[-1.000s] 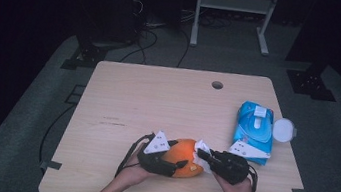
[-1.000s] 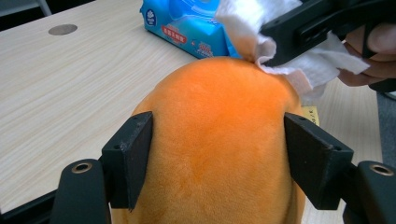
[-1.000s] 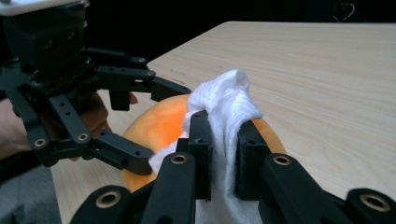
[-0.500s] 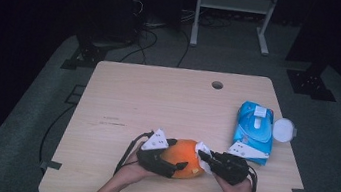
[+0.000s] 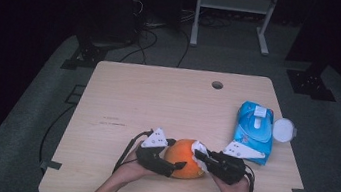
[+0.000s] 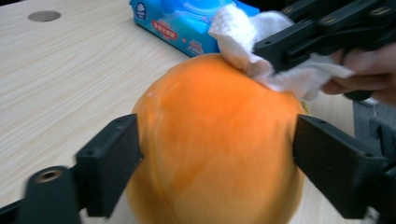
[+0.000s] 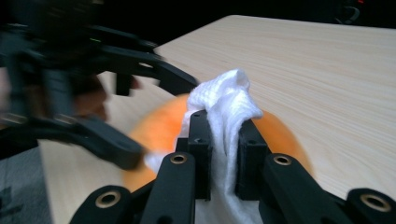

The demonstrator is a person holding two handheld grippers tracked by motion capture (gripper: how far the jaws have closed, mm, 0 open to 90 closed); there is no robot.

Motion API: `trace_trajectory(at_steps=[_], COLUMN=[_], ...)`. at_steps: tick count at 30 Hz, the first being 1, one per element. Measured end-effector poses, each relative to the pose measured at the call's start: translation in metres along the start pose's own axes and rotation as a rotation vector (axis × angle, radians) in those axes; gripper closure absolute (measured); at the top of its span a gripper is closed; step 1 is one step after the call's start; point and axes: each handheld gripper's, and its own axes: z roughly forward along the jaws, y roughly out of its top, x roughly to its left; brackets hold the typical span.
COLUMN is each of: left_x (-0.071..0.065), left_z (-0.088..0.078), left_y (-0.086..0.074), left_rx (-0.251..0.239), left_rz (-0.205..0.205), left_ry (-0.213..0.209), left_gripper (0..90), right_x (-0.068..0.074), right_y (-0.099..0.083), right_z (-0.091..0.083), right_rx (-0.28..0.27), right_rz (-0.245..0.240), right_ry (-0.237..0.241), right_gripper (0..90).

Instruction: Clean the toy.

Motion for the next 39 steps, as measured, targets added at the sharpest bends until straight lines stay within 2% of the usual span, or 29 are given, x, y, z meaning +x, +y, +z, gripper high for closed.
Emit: trace_trajectory(at_steps=[3,4,6,7,10,11,12,13,15,16,18,19,20,21,22,24,25,27,28,30,33,34,35,36,38,39], left_x=[0.000,-0.001,-0.003,-0.005,-0.009,-0.010,-0.009,-0.008,-0.005,-0.003,0.001,0.002,0.003,0.002,0.001,-0.002,-0.002,-0.001,0.000,0.005,0.009,0.010,0.011,0.011,0.008,0.004], left_z=[0.005,0.006,0.008,0.009,0.009,0.008,0.009,0.009,0.010,0.011,0.015,0.019,0.020,0.022,0.020,0.016,0.012,0.007,0.006,0.008,0.013,0.014,0.013,0.012,0.008,0.007], left_y=[-0.006,-0.007,-0.006,-0.006,-0.001,0.000,0.000,-0.002,-0.004,-0.005,-0.006,-0.008,-0.010,-0.012,-0.012,-0.009,-0.007,-0.003,-0.001,-0.004,-0.010,-0.010,-0.010,-0.010,-0.007,-0.004], left_rx=[0.023,0.031,0.035,0.031,0.010,0.007,0.001,-0.002,0.004,0.004,0.018,0.036,0.051,0.060,0.059,0.058,0.040,0.007,0.002,0.002,0.039,0.045,0.048,0.045,0.027,0.021], left_rz=[-0.003,-0.004,0.024,0.043,0.062,0.066,0.061,0.049,0.014,-0.005,-0.062,-0.087,-0.093,-0.078,-0.067,-0.022,0.008,0.011,0.006,-0.055,-0.145,-0.153,-0.153,-0.147,-0.082,-0.049], left_ry=[0.003,0.002,0.021,0.038,0.034,0.034,0.029,0.023,0.021,0.020,0.011,-0.010,-0.016,-0.016,-0.014,0.004,0.015,0.016,0.015,-0.002,-0.019,-0.025,-0.020,-0.022,-0.002,-0.003], left_gripper=[11.5,13.9,22.9,25.4,29.5,29.4,28.8,27.8,20.6,17.0,10.4,10.0,9.2,9.4,13.6,22.7,25.5,27.0,26.0,18.2,9.3,9.0,9.4,13.8,22.8,23.8], right_x=[-0.009,-0.009,-0.003,0.001,0.017,0.019,0.019,0.017,0.004,-0.005,-0.010,-0.009,-0.004,-0.001,0.005,0.013,0.013,0.006,0.001,-0.008,-0.019,-0.018,-0.016,-0.012,-0.004,0.001], right_y=[0.000,0.001,0.002,0.003,0.009,0.010,0.011,0.011,0.008,0.006,0.003,0.003,0.004,0.004,0.005,0.005,0.006,0.007,0.007,0.004,-0.005,-0.006,-0.005,-0.003,0.001,0.004], right_z=[-0.003,-0.004,-0.004,-0.004,-0.002,-0.001,-0.001,-0.002,-0.005,-0.007,-0.010,-0.010,-0.009,-0.008,-0.005,0.001,0.001,-0.001,-0.005,-0.008,-0.006,-0.005,-0.005,-0.005,-0.006,-0.007], right_rx=[-0.012,-0.008,-0.011,-0.013,-0.012,-0.009,-0.006,-0.005,-0.006,-0.007,-0.016,-0.012,-0.010,-0.010,-0.004,0.004,0.006,-0.001,-0.004,-0.002,0.008,0.010,0.015,0.018,-0.003,-0.008], right_rz=[0.034,0.030,0.022,0.014,-0.046,-0.067,-0.088,-0.085,-0.070,-0.033,0.006,-0.004,-0.018,-0.024,-0.046,-0.085,-0.087,-0.072,-0.064,-0.031,0.016,0.023,0.002,-0.014,-0.025,-0.038], right_ry=[-0.023,-0.022,-0.010,0.004,0.079,0.071,0.047,0.032,-0.031,-0.044,-0.045,-0.049,-0.043,-0.031,-0.009,-0.002,-0.004,-0.023,-0.046,-0.073,-0.067,-0.061,-0.069,-0.074,-0.053,-0.038], right_gripper=[78.3,78.3,78.9,78.9,78.6,78.2,77.8,77.5,77.6,77.8,77.9,78.1,78.2,78.1,77.8,77.0,77.1,77.9,78.3,78.3,78.1,78.2,78.3,78.7,78.8,78.5])
